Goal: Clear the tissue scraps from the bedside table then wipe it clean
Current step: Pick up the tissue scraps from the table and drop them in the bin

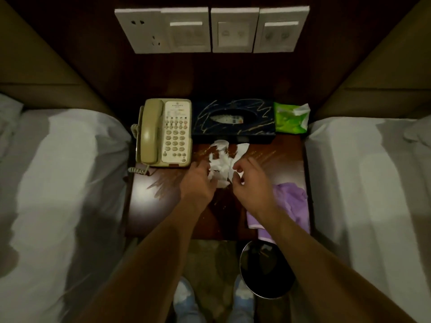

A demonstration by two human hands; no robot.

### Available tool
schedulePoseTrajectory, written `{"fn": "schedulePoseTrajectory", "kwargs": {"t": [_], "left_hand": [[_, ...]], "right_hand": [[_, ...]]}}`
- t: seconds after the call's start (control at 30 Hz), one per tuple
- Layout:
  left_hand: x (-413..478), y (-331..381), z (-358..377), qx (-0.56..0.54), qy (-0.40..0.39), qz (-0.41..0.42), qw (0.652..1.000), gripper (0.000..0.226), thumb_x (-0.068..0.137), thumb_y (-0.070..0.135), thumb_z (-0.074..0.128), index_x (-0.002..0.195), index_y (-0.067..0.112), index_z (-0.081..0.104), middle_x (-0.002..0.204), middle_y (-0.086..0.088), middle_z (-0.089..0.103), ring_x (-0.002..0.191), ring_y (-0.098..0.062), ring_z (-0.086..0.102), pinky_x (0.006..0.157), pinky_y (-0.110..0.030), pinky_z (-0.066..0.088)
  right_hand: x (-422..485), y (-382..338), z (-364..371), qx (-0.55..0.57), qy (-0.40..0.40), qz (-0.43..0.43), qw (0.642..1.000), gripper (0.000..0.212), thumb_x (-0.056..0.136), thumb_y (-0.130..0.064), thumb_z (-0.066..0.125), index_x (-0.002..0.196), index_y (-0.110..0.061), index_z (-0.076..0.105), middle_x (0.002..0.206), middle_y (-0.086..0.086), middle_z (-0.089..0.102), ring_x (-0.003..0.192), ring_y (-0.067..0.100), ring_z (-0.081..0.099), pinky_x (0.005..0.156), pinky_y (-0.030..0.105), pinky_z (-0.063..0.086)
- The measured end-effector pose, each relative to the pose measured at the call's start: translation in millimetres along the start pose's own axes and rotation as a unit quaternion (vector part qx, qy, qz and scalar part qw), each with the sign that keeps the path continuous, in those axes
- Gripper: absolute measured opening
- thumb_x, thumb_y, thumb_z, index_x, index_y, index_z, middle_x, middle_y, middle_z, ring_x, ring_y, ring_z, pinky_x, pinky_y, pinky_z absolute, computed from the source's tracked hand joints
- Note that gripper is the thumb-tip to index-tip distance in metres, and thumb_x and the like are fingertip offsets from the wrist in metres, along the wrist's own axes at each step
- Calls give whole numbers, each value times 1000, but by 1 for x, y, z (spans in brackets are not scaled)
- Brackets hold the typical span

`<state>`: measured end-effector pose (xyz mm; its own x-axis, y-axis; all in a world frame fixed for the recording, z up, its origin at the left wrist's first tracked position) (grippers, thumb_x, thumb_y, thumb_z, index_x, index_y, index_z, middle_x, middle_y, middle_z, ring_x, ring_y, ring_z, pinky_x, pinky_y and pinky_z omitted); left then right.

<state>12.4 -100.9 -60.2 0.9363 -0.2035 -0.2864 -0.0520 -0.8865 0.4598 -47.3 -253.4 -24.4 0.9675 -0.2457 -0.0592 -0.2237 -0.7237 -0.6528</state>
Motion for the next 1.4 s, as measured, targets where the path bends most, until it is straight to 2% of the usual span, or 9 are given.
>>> {"fn": "schedulePoseTrajectory", "kwargs": {"t": [0.2, 0.37, 0.5, 0.73, 0.87, 1.03, 1.2, 1.33, 1.4], "left_hand": [[7, -2, 13, 15, -19, 1, 1000, 34, 94, 21, 66, 127, 18, 59, 125, -8, 61, 113, -29, 62, 91, -42, 54], [12, -5, 5, 7, -28, -34, 999, 20, 94, 16, 67, 114, 18, 66, 117, -5, 64, 106, -25, 63, 88, -36, 53], [17, -7, -3, -23, -58, -31, 998, 14, 94, 11, 69, 104, 20, 68, 117, -4, 58, 102, -24, 63, 89, -41, 56], [18, -17, -5, -57, -60, -25, 996, 22, 90, 9, 68, 89, 29, 59, 105, -5, 65, 95, -26, 65, 84, -39, 56], [18, -20, -3, -62, -81, -23, 995, 19, 94, 11, 66, 92, 29, 60, 96, 2, 67, 88, -20, 64, 73, -32, 51], [18, -28, -2, -86, -89, -26, 992, 21, 92, 25, 71, 85, 36, 55, 87, 4, 68, 80, -16, 65, 64, -27, 48], [20, -33, -13, -147, -44, -64, 986, 10, 94, 7, 66, 96, 17, 65, 79, 2, 63, 74, -14, 59, 59, -19, 42], [23, -32, -20, -218, -37, -122, 968, 12, 86, 2, 74, 95, 10, 73, 85, -7, 73, 83, -20, 67, 67, -20, 46], [25, -25, -23, -251, -63, -140, 956, 22, 79, 3, 80, 100, 11, 76, 93, -8, 76, 89, -22, 70, 72, -25, 50]], "right_hand": [[6, 1, 19, -31, -31, 2, 999, 16, 89, -8, 59, 102, -18, 57, 107, -2, 52, 84, 17, 56, 70, 40, 54], [5, 6, 22, -45, -42, 9, 998, 21, 88, -5, 60, 104, -18, 58, 110, -1, 55, 86, 18, 58, 70, 40, 56], [7, 12, 22, -48, -62, 21, 997, 25, 88, -4, 64, 109, -17, 60, 116, 1, 55, 91, 19, 59, 75, 40, 58], [20, 7, 34, -86, -124, -4, 989, 44, 88, -5, 65, 129, -17, 57, 126, 4, 55, 113, 26, 56, 90, 44, 53], [27, -3, 44, -157, -167, -29, 973, 63, 83, 0, 66, 140, -22, 50, 130, 4, 55, 119, 27, 51, 98, 42, 45], [35, -15, 52, -179, -181, -38, 966, 42, 86, 1, 61, 120, -22, 66, 116, 4, 61, 116, 25, 50, 97, 37, 41], [35, -14, 55, -31, -106, 29, 993, 18, 90, -1, 60, 91, -18, 66, 99, 3, 63, 92, 20, 59, 81, 36, 52], [35, -16, 54, 110, -151, 120, 975, 28, 89, 1, 64, 108, -18, 70, 94, 2, 68, 74, 8, 63, 61, 16, 47], [34, -22, 54, 149, -192, 114, 963, 34, 85, -3, 73, 115, -19, 67, 89, 0, 68, 71, 8, 65, 62, 21, 55]]}}
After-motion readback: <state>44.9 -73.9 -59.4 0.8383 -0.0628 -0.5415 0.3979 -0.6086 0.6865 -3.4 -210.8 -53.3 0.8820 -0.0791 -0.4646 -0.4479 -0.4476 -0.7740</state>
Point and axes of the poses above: each hand's wrist, its own x-axis towards the middle knuckle, its own z-axis out of the palm, y = z × x, the point moved 3 cm from there along x, towards the middle knuckle
